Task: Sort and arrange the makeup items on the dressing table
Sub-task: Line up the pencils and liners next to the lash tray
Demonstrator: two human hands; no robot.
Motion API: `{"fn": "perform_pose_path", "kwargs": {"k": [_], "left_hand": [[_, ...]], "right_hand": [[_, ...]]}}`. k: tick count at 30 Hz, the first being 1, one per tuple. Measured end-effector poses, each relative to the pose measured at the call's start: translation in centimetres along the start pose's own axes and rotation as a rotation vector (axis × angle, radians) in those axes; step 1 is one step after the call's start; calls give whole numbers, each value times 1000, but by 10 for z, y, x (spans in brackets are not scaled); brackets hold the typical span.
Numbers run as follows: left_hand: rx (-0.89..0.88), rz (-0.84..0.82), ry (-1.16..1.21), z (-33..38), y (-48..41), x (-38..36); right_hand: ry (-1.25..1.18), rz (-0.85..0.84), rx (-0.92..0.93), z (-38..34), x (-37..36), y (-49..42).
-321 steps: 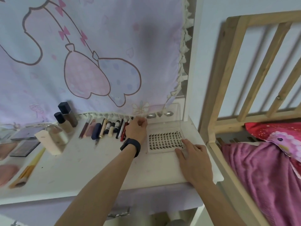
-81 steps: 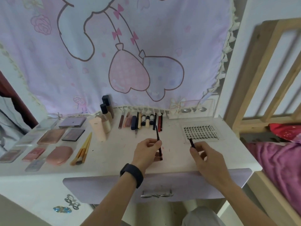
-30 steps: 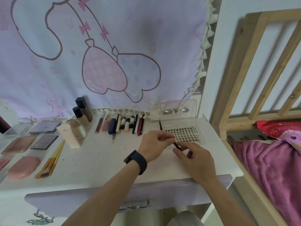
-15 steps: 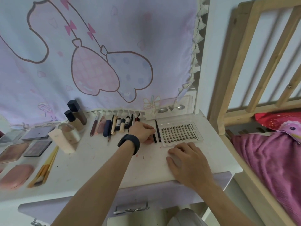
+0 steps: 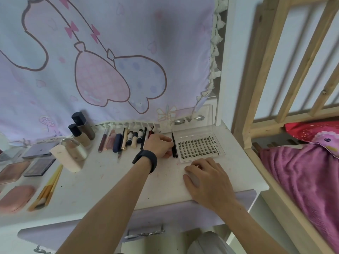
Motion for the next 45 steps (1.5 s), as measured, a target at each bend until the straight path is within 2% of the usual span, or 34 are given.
{"fn": "perform_pose_path", "kwargs": {"k": [3,6,9,12,20,25,29,33,38,42,45], "left_hand": [[-83,94,-85,1,5,13],[-218,259,-401,-5,12,40],[-227,368,-651,-16,16,59],[-236,358,-832,-27,16,60],[-352,271,-1054,-34,20,46],[-417,326,-969,-28,30,45],[-354,281,-1006,-23,35,45],[-210,251,-922,-21,41,47],[-118,100,-907,-16,53,55],[-64,70,-686,-26,78,69],[4,4,-314,-39,99,79]], "right_hand": [[5,5,2,0,0,2],[-3,18,-15,-1,-1,7],[-6,16,-36,-2,-1,9],[2,8,-51,-2,-1,9],[7,-21,-69,-1,-1,10],[12,-11,-75,-2,0,9],[8,0,-78,-2,-1,9],[-6,7,-76,-3,0,9],[3,22,-64,-1,-1,9],[13,38,-70,-1,-1,9],[23,3,-108,-3,2,8]]}}
Point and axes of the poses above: each hand's wrist, its own y-axis away from the middle knuckle, its own x-axis out of the back of the hand, z = x × y, the point moved 2 cm from there along -y, towards the middle knuckle, and after that the axes turned 2 degrees about -y, right-handed, at the moved point
